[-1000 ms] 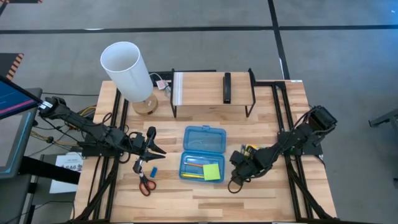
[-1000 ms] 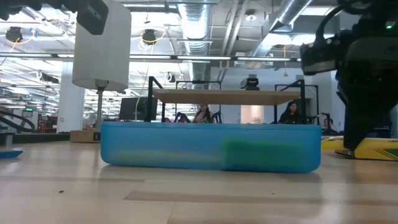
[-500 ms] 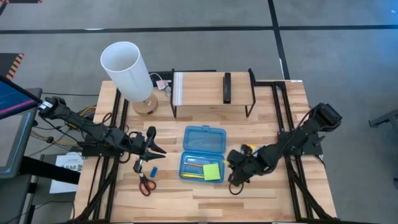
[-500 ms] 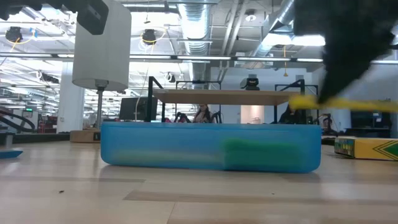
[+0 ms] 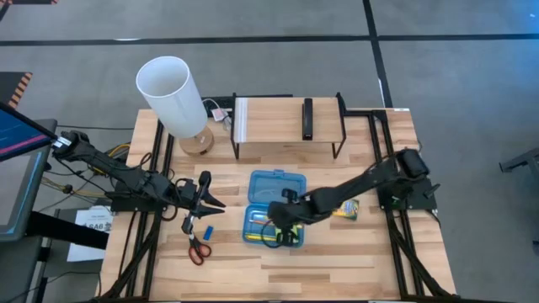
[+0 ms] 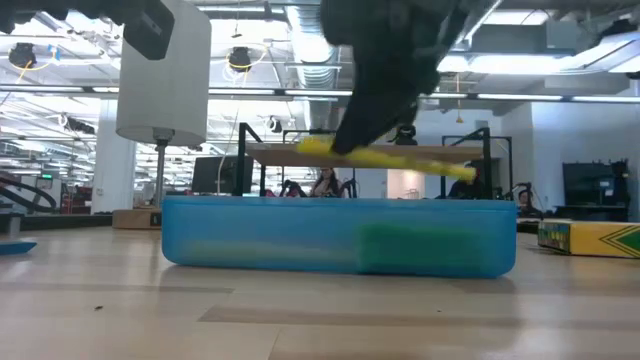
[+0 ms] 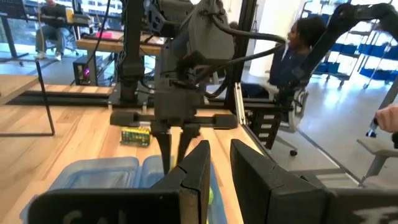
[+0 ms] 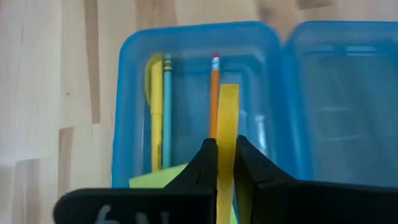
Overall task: Pack school essentials
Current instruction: Put the yellow pen into the blue supply box, then put the blue eraser into the blue supply box
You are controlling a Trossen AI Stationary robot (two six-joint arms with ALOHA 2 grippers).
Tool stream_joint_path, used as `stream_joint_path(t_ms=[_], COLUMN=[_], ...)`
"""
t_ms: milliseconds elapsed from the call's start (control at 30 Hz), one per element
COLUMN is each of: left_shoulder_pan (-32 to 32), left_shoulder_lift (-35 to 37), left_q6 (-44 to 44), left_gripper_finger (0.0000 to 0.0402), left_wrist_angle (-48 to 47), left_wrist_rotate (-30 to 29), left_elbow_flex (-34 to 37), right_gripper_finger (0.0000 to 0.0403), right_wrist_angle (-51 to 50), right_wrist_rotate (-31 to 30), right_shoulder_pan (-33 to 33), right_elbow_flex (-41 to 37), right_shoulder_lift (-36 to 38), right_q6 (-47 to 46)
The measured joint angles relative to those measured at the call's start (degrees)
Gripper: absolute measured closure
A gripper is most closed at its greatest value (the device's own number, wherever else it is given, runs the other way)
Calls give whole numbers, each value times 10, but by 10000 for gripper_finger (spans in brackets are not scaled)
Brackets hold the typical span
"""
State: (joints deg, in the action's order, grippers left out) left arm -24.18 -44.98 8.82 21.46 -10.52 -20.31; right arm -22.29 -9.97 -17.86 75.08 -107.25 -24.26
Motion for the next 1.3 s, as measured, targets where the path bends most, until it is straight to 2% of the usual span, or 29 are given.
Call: stream_joint_path(t_ms=[133,300,600,733,1000,1300], left_shoulder_pan=[0,0,0,0,-16,-90], left_shoulder_lift=[0,0,0,0,0,-2], left_q6=[5,9,43,54,130,300], left_gripper_finger=[352,352,352,352,352,352], left_wrist_angle=[-8,-12,-21,-31,-81,-225], left_wrist_rotate=[0,0,-4,-7,-9,-137], left_elbow_flex=[0,0,0,0,0,0], right_gripper_finger=[359,336,247,221,224,241], right_wrist_angle=[3,3,-12,-17,-21,-39], right_wrist_rotate=[21,41,41,41,40,40], right_shoulder_pan=[11,19,13,14,10,-2], right_elbow_flex=[22,23,22,28,55,61], right_shoulder_lift=[-38,-51,-42,-41,-41,-33], right_q6=[32,38,38,38,71,107])
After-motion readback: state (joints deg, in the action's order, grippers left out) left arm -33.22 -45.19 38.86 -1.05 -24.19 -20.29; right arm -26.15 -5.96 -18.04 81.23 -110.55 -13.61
